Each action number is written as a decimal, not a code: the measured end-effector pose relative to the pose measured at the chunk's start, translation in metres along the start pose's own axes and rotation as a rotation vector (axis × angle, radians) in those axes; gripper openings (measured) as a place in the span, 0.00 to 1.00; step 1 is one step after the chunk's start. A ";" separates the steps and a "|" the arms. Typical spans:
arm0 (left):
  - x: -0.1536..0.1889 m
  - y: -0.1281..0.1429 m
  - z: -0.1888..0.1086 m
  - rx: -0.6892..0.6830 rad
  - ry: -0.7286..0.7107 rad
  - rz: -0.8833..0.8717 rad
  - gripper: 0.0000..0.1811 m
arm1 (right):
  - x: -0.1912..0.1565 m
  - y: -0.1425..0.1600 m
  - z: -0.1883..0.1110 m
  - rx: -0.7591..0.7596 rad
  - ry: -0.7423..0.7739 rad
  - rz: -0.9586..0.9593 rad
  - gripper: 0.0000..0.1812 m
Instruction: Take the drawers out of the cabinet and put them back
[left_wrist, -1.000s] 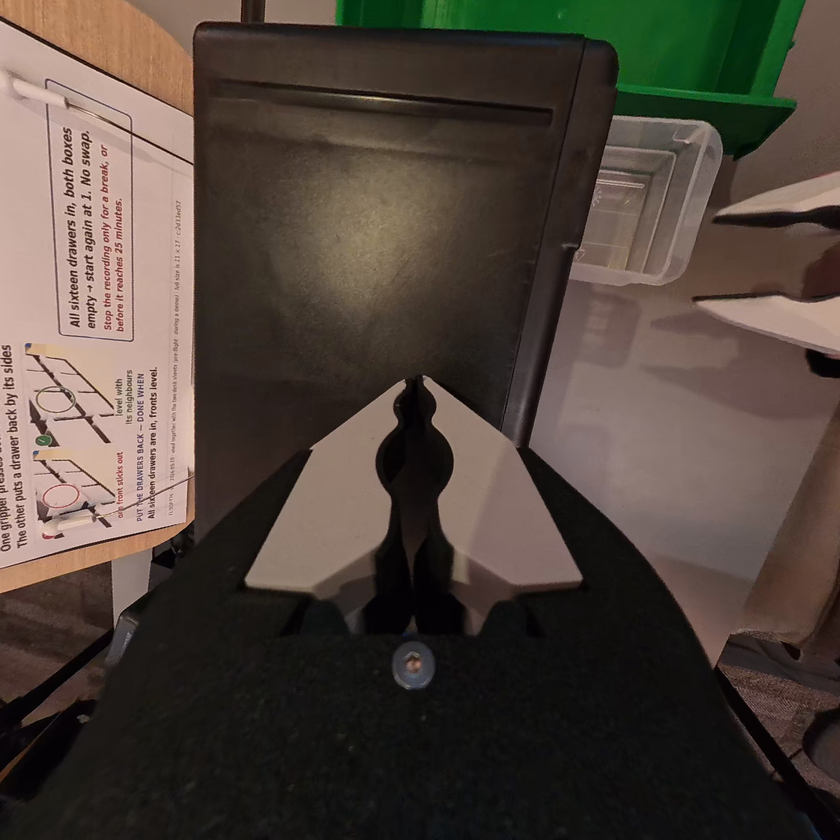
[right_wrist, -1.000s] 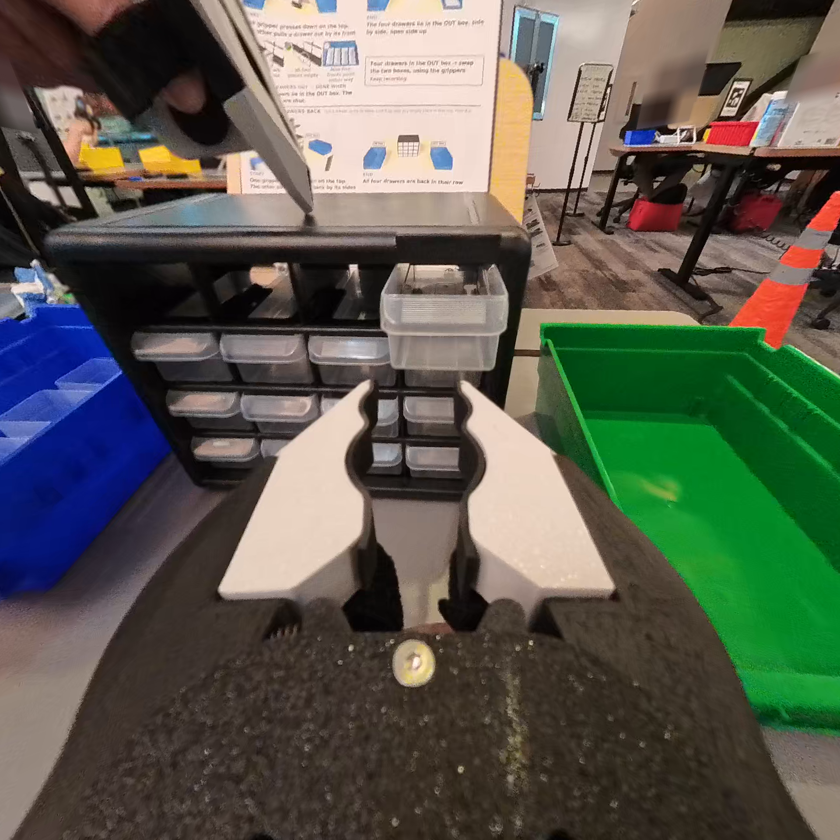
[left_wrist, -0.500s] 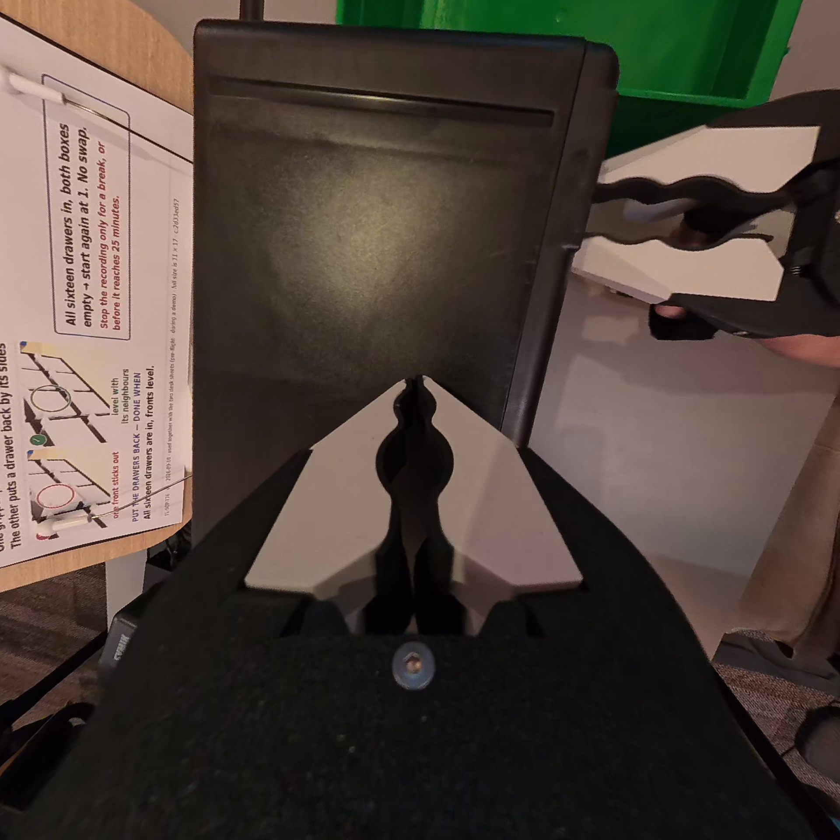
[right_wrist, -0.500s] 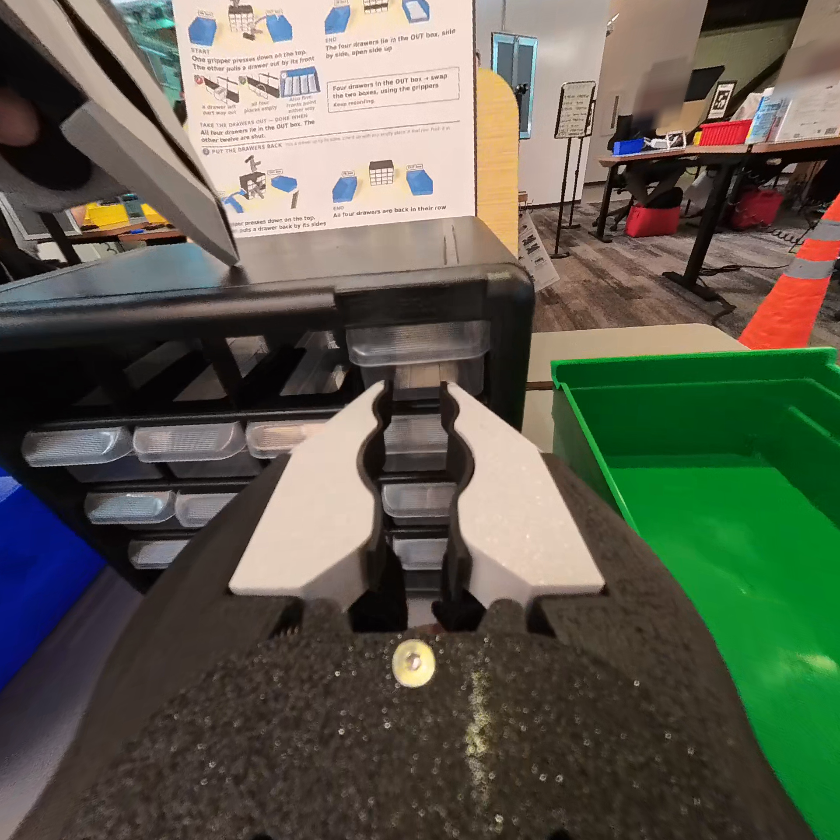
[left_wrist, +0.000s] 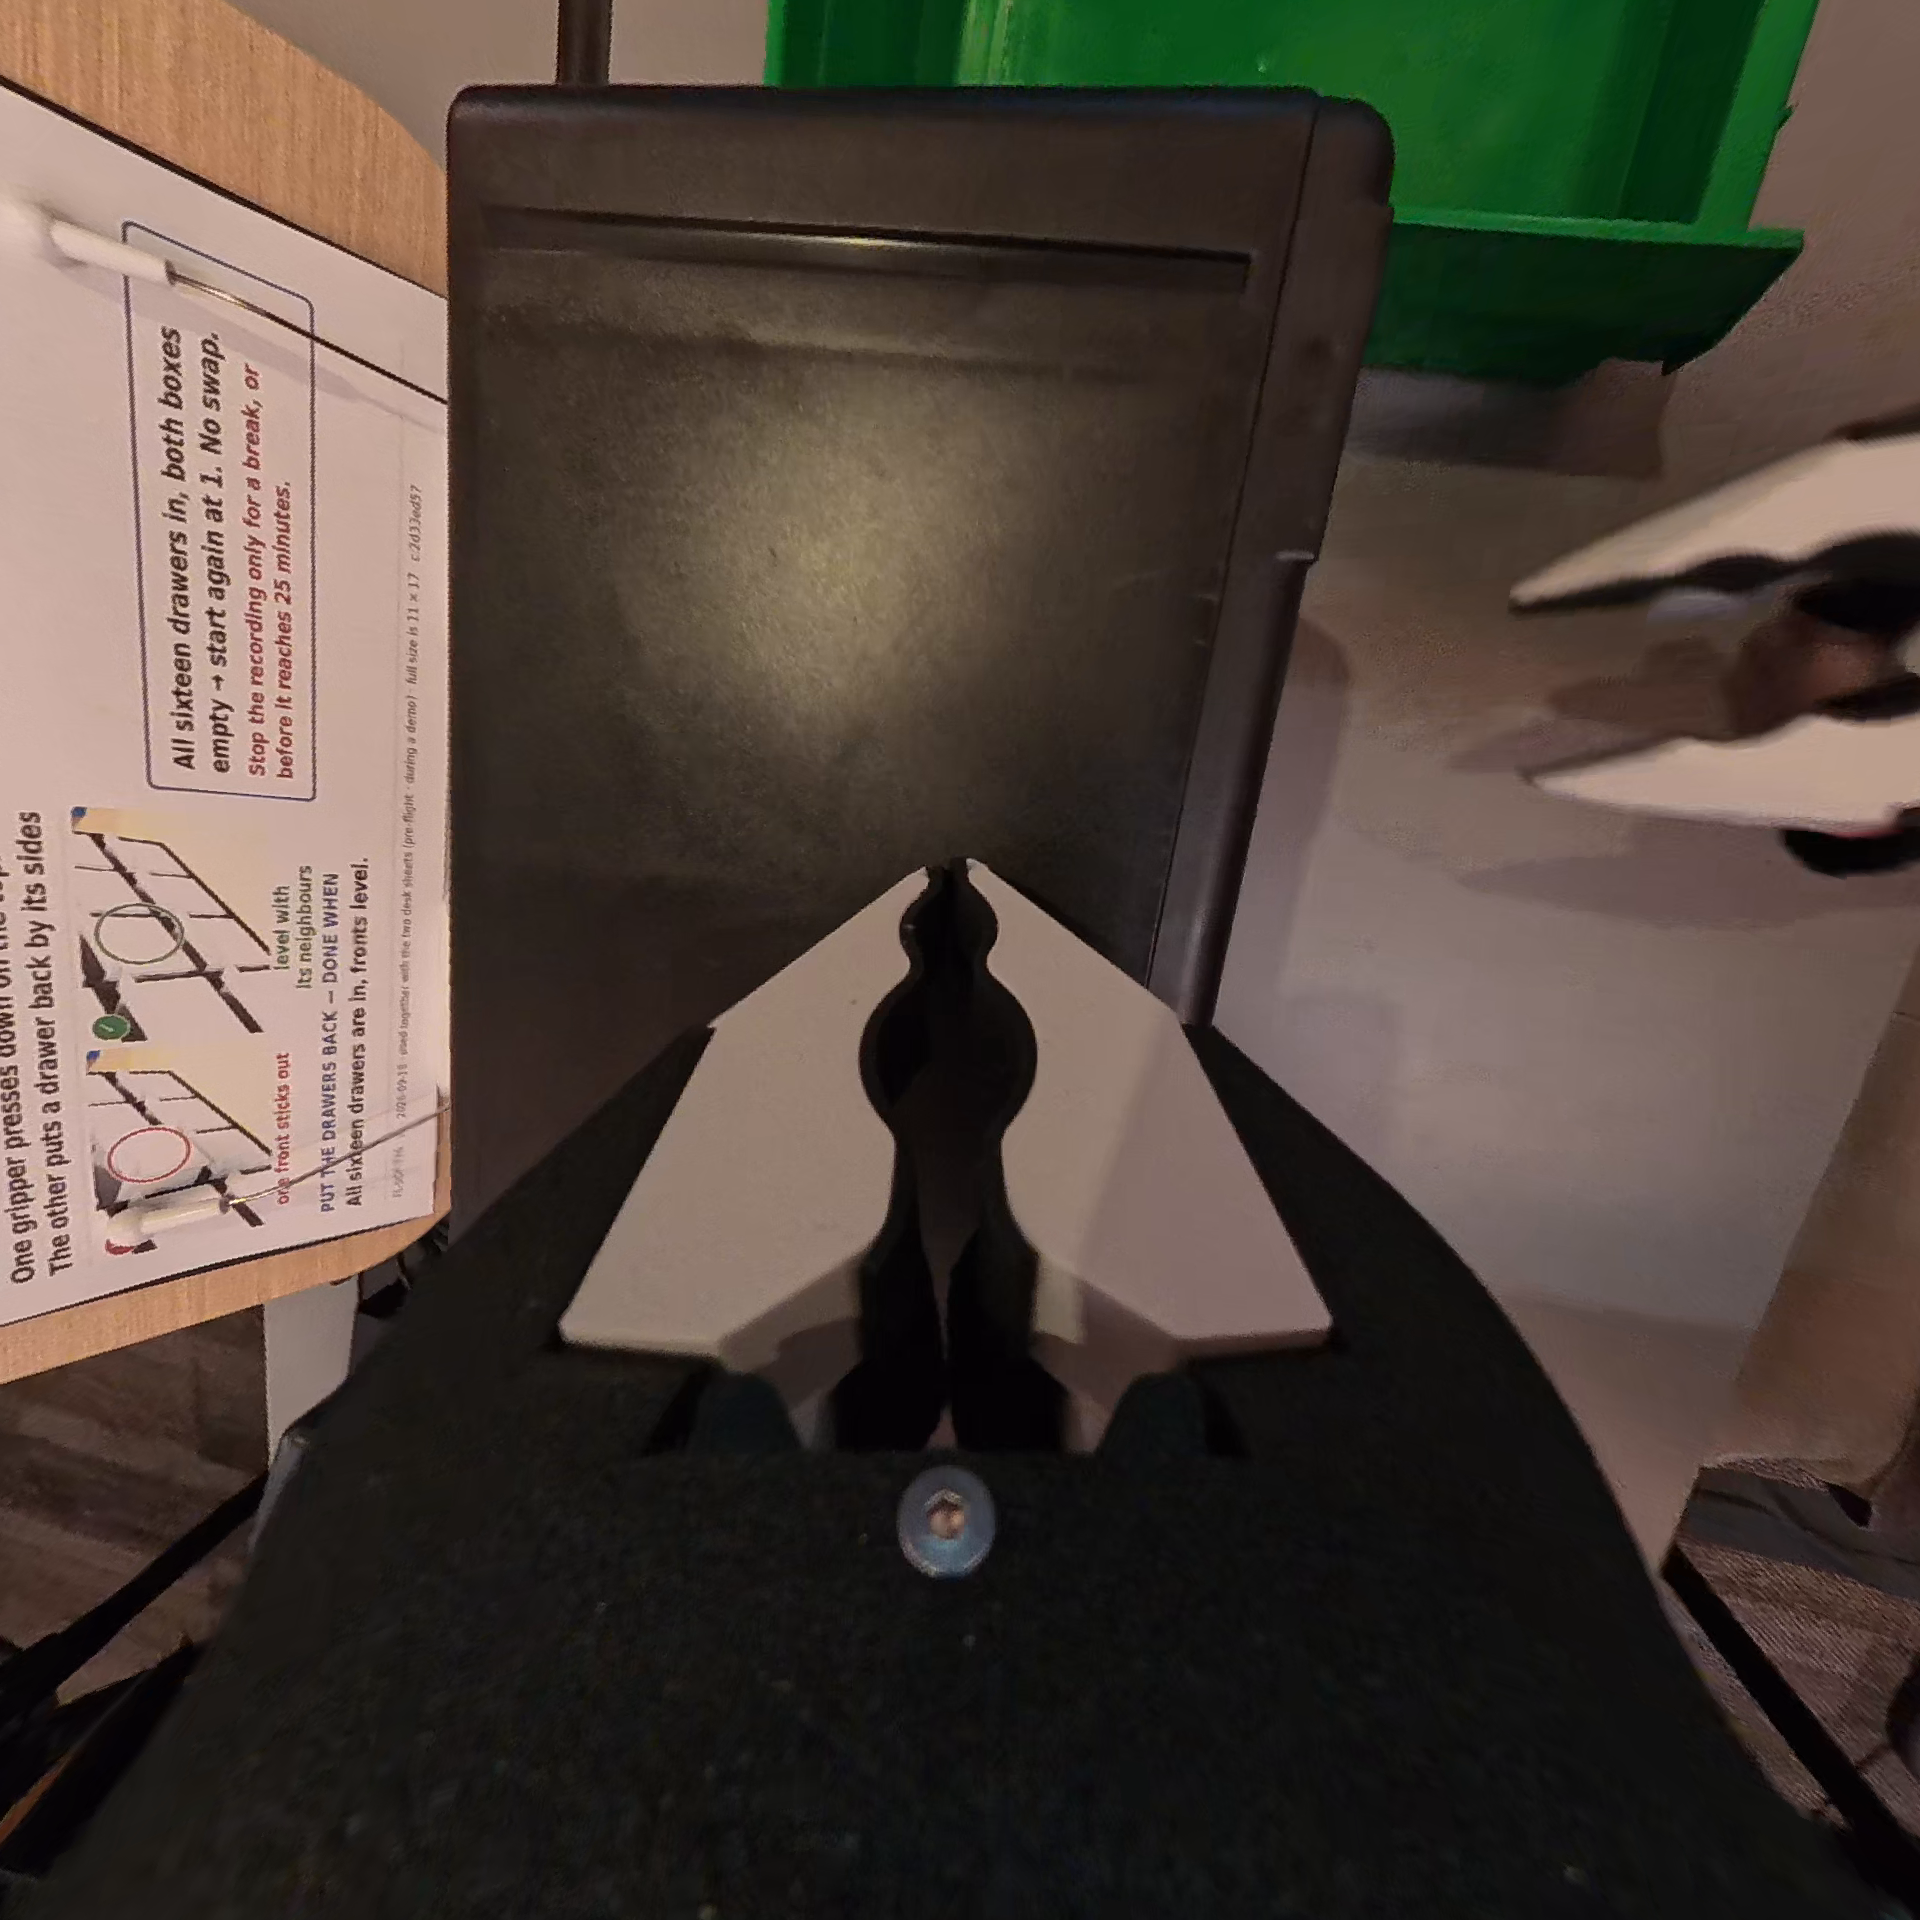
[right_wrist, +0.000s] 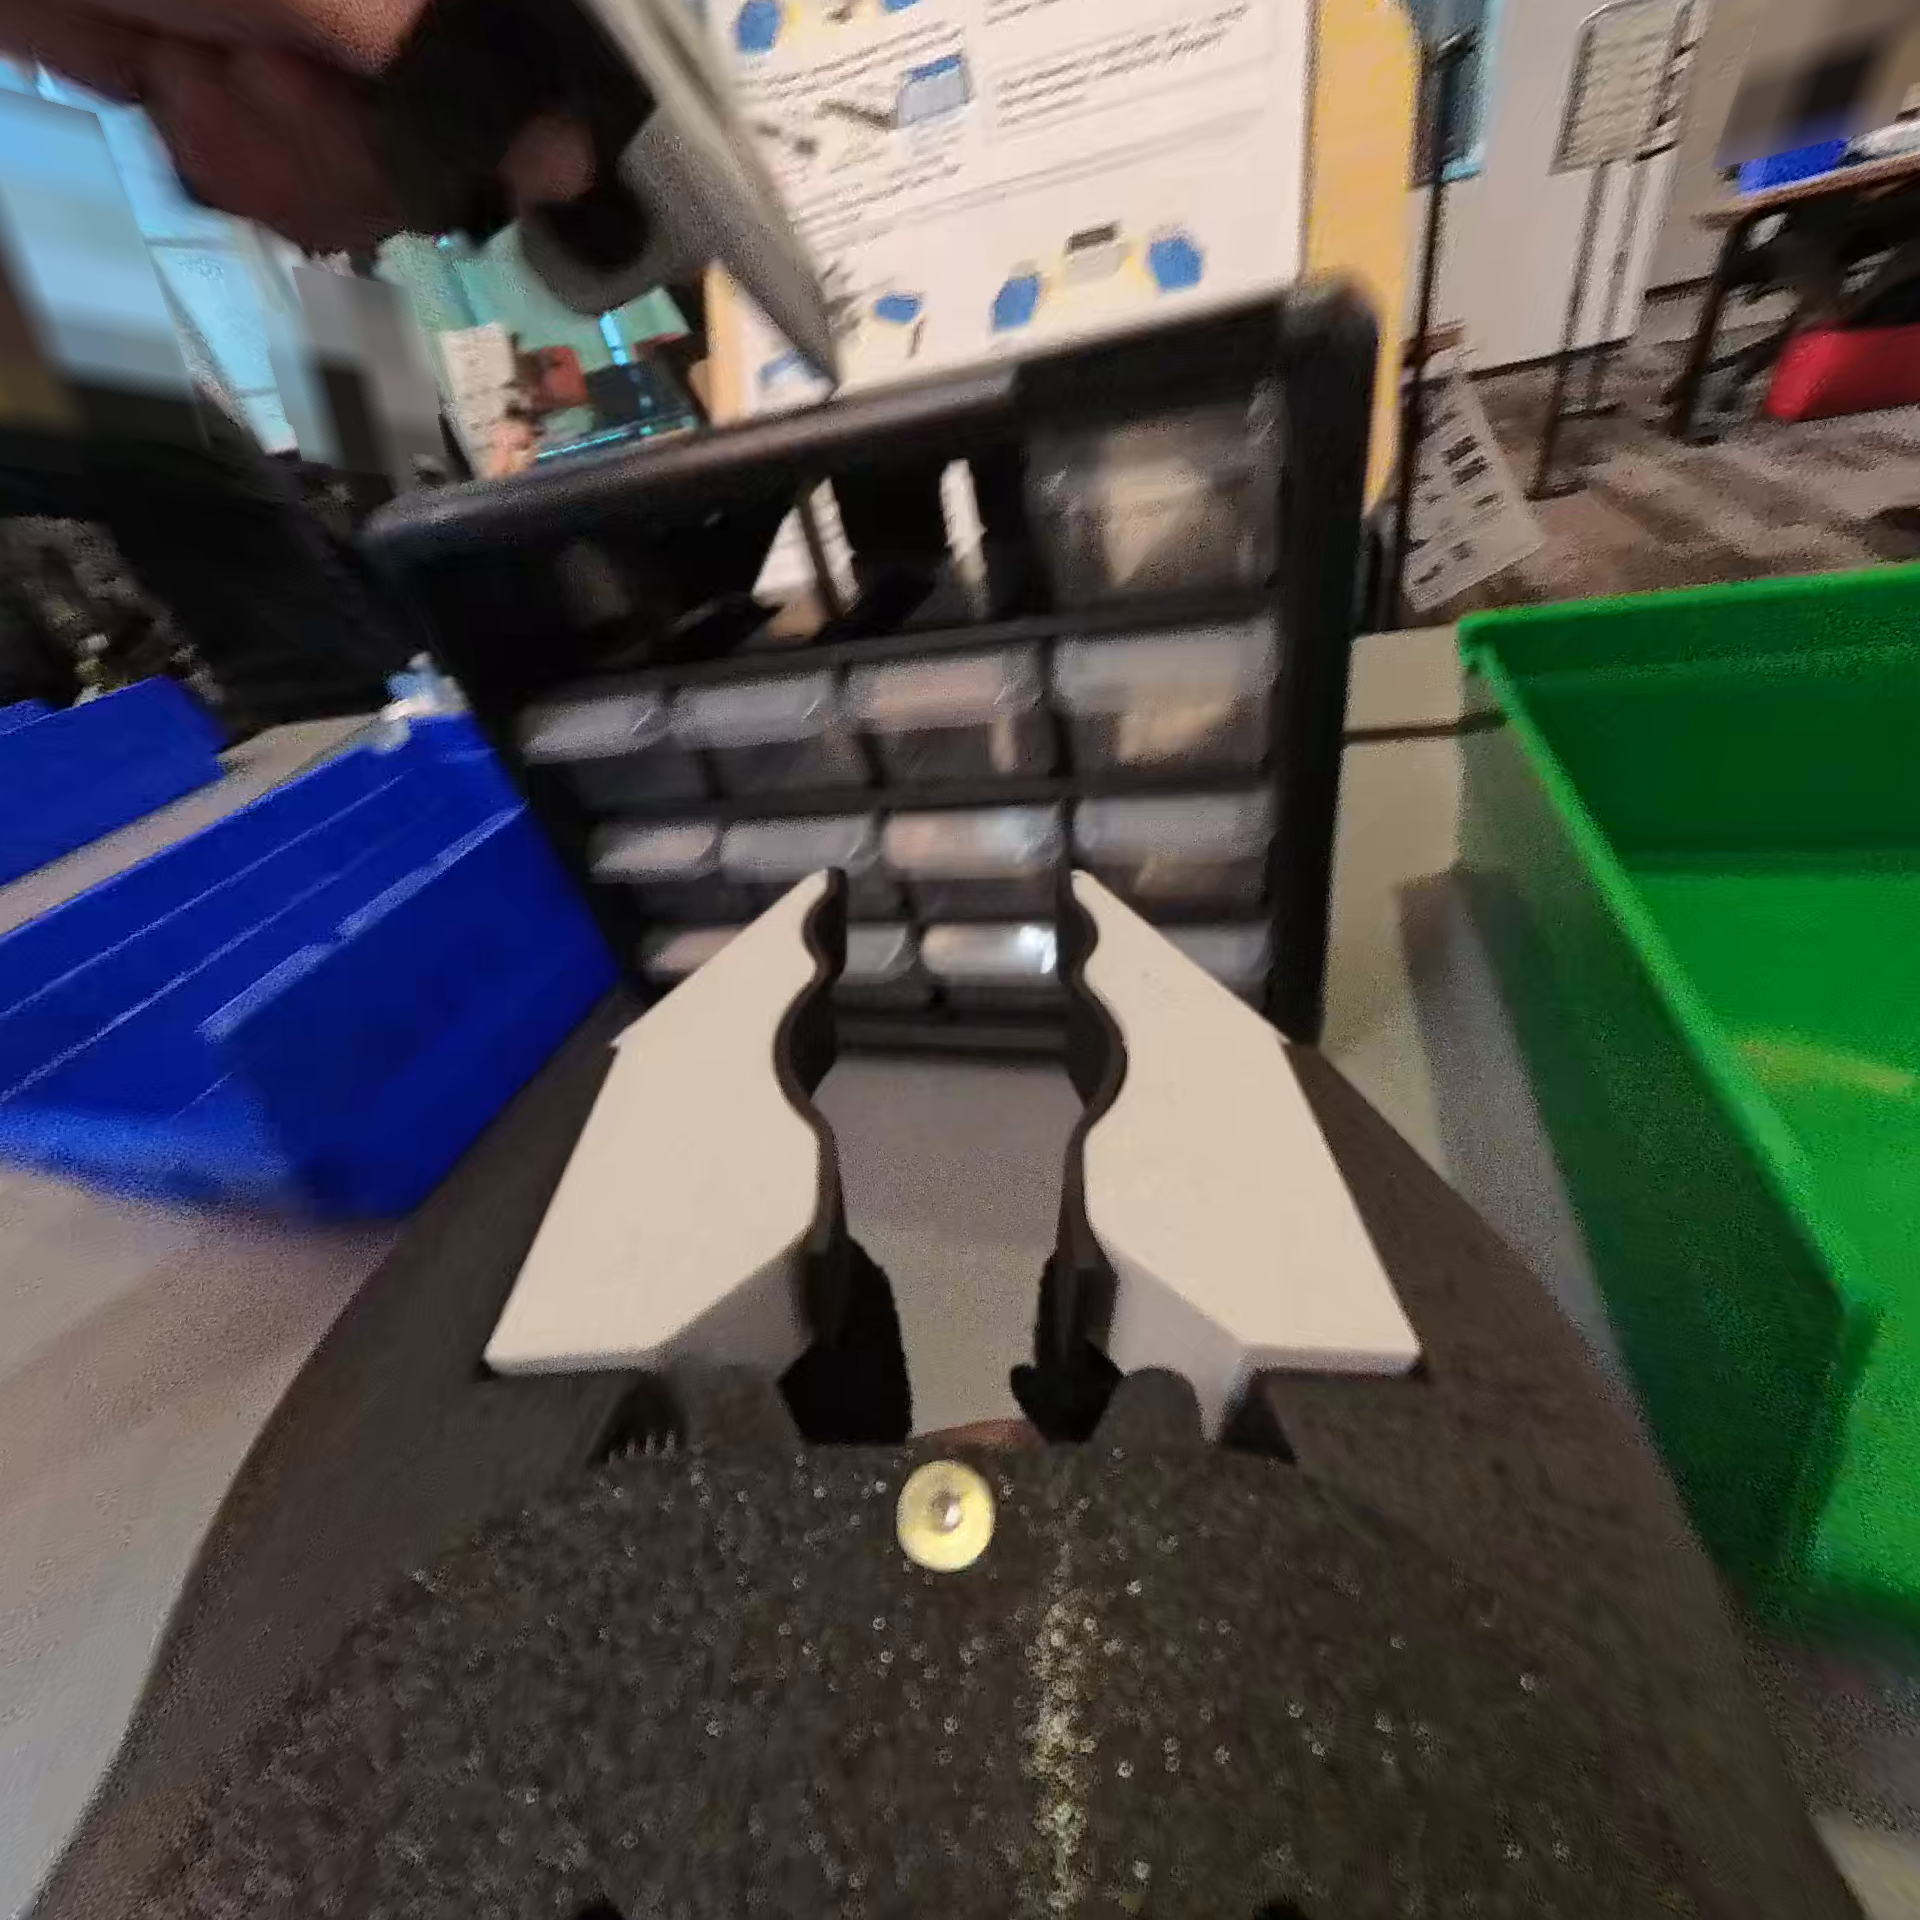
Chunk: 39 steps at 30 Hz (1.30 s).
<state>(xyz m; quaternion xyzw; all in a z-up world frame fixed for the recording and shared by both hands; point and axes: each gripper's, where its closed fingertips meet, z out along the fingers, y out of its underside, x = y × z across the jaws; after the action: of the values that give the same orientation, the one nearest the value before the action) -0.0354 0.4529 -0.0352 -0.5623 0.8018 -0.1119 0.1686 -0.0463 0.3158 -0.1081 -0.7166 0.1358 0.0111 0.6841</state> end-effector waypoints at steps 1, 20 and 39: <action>0.000 0.000 0.000 0.009 -0.005 0.007 0.00 | -0.010 0.012 -0.017 -0.009 -0.029 -0.001 0.22; -0.012 0.137 -0.091 0.052 -0.260 0.024 0.16 | -0.048 0.023 -0.109 0.086 -0.075 -0.275 0.17; 0.078 0.355 0.040 -0.511 0.090 0.021 0.00 | -0.056 0.034 -0.100 0.018 -0.130 -0.182 0.17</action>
<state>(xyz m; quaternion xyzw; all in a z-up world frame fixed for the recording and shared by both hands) -0.3506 0.5019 -0.2147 -0.5728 0.8165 0.0712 -0.0135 -0.1239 0.2264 -0.1242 -0.7175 0.0257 -0.0056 0.6961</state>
